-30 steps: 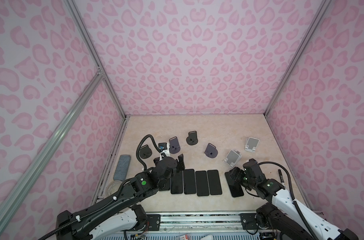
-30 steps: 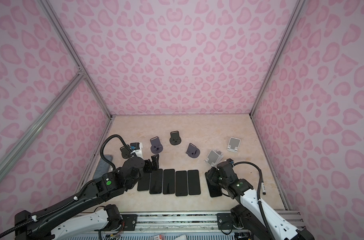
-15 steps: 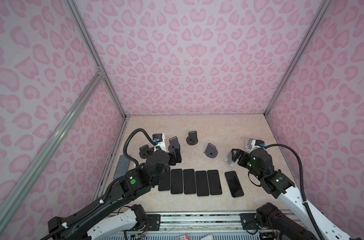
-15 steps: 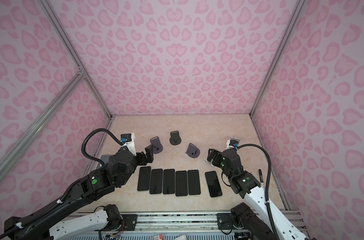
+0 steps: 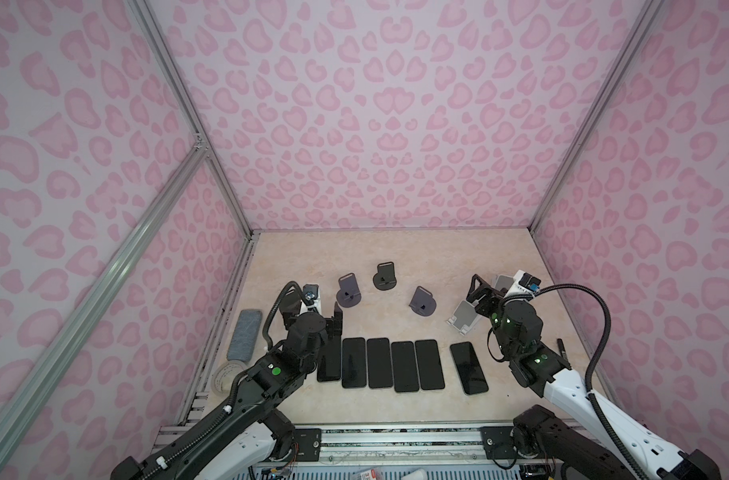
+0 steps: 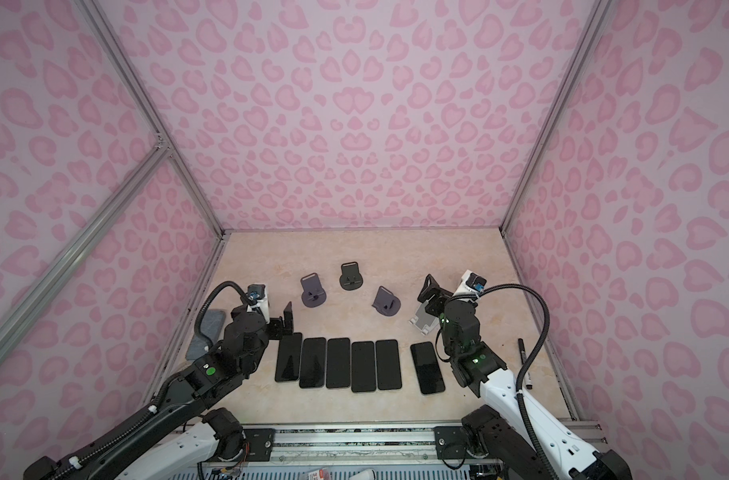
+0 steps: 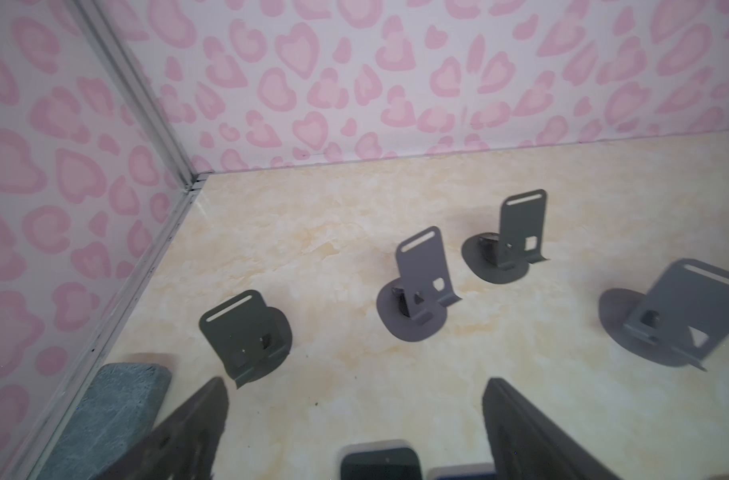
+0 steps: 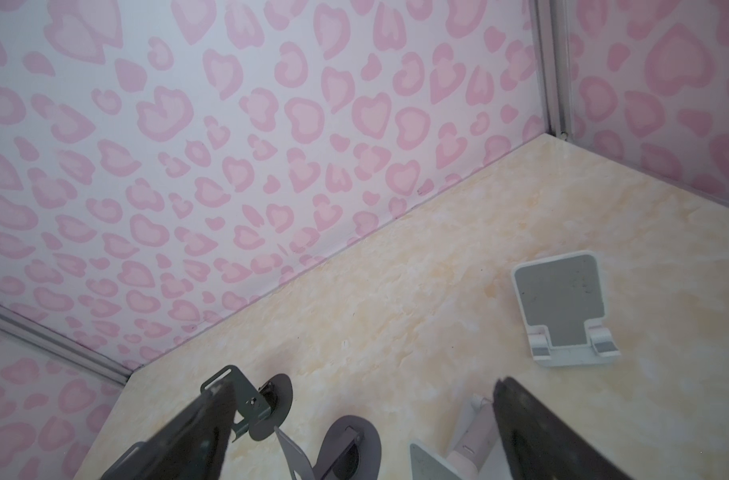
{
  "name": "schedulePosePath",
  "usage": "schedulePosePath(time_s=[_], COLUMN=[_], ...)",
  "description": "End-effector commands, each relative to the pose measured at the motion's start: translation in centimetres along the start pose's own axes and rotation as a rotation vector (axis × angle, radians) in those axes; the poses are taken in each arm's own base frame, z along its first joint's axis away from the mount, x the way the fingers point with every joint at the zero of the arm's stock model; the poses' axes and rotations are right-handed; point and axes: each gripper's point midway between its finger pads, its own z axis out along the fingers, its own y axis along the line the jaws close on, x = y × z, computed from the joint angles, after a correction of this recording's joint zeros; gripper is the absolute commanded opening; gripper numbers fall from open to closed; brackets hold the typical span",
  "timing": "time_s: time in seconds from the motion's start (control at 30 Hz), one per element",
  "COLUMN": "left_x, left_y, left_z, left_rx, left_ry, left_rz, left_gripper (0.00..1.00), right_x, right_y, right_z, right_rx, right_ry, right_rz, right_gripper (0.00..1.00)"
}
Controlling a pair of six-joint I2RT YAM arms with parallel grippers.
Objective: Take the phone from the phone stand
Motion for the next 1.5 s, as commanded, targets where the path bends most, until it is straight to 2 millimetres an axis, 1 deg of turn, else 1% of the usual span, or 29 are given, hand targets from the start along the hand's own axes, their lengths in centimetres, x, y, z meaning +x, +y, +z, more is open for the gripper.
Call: schedulePosePath(time_s=[0.0,0.03,0.07,0.1,0.13,0.2,0.27,0.37,0.43,0.5,0.63,0.8,0.87,0.9,1.07,1.13,1.27,1.33,1.37,1.47], left_x=[-3.6,-3.3,-2.6,-2.3,-1.7,-0.6,0.0,0.8,1.4,1.8,3.1,5.1,5.9,6.2,6.4,6.4,6.5,6.4,6.4,6.5], left_y=[2.1,3.0,3.9,4.8,5.3,6.4,7.6,8.9,9.7,9.6,9.4,9.8,10.0,10.5,10.9,11.0,10.9,10.8,10.7,10.7], left_z=[0.5,1.2,1.9,2.7,3.5,4.3,4.5,4.1,4.4,5.1,7.4,10.4,11.3,11.6,12.2,12.4,12.4,12.6,12.6,12.6], left_rx=[-0.070,-0.111,-0.148,-0.169,-0.156,-0.141,-0.145,-0.158,-0.156,-0.121,-0.073,-0.092,-0.108,-0.131,-0.152,-0.158,-0.157,-0.161,-0.160,-0.161], left_ry=[-0.156,-0.137,-0.110,-0.111,-0.108,-0.135,-0.195,-0.290,-0.298,-0.289,-0.242,-0.158,-0.138,-0.142,-0.100,-0.091,-0.093,-0.088,-0.088,-0.083], left_rz=[0.030,0.079,0.091,0.065,0.038,-0.037,-0.058,-0.060,-0.084,-0.091,-0.129,-0.139,-0.144,-0.159,-0.165,-0.162,-0.161,-0.152,-0.150,-0.149], left_gripper=[0.98,0.98,0.98,0.98,0.98,0.98,0.98,0.98,0.98,0.98,0.98,0.98,0.98,0.98,0.98,0.98,0.98,0.98,0.98,0.98], right_x=[-1.0,-0.9,-0.9,-0.9,-0.8,-0.4,-0.1,0.2,0.1,-0.1,-0.5,-0.3,-0.4,-0.4,-0.7,-0.5,0.3,0.1,-0.1,-0.8], right_y=[0.2,0.5,0.7,0.7,0.6,0.2,0.0,-0.3,-0.8,-1.2,-1.0,-1.4,-1.4,-1.3,-1.5,-1.6,-0.8,-0.4,0.2,0.7], right_z=[-0.3,-0.4,-0.5,-0.6,-0.5,0.0,0.3,0.5,0.6,0.6,0.5,0.4,0.5,0.5,0.7,1.0,1.9,2.1,2.1,1.9], right_rx=[-0.041,-0.092,-0.129,-0.155,-0.170,-0.152,-0.141,-0.134,-0.098,-0.063,-0.075,-0.065,-0.061,-0.056,-0.032,-0.026,-0.024,-0.031,-0.056,-0.078], right_ry=[-0.084,-0.108,-0.131,-0.145,-0.139,-0.102,-0.085,-0.096,-0.086,-0.083,-0.089,-0.094,-0.097,-0.093,-0.094,-0.088,-0.010,-0.005,-0.021,-0.067], right_rz=[-0.012,-0.017,-0.003,0.027,0.052,0.048,0.037,0.027,-0.004,-0.014,-0.016,-0.026,-0.041,-0.056,-0.066,-0.084,-0.210,-0.260,-0.308,-0.433], right_gripper=[0.99,0.99,0.99,0.99,0.99,0.99,0.99,0.99,0.99,0.99,0.99,0.99,0.99,0.99,0.99,0.99,0.99,0.99,0.99,0.99])
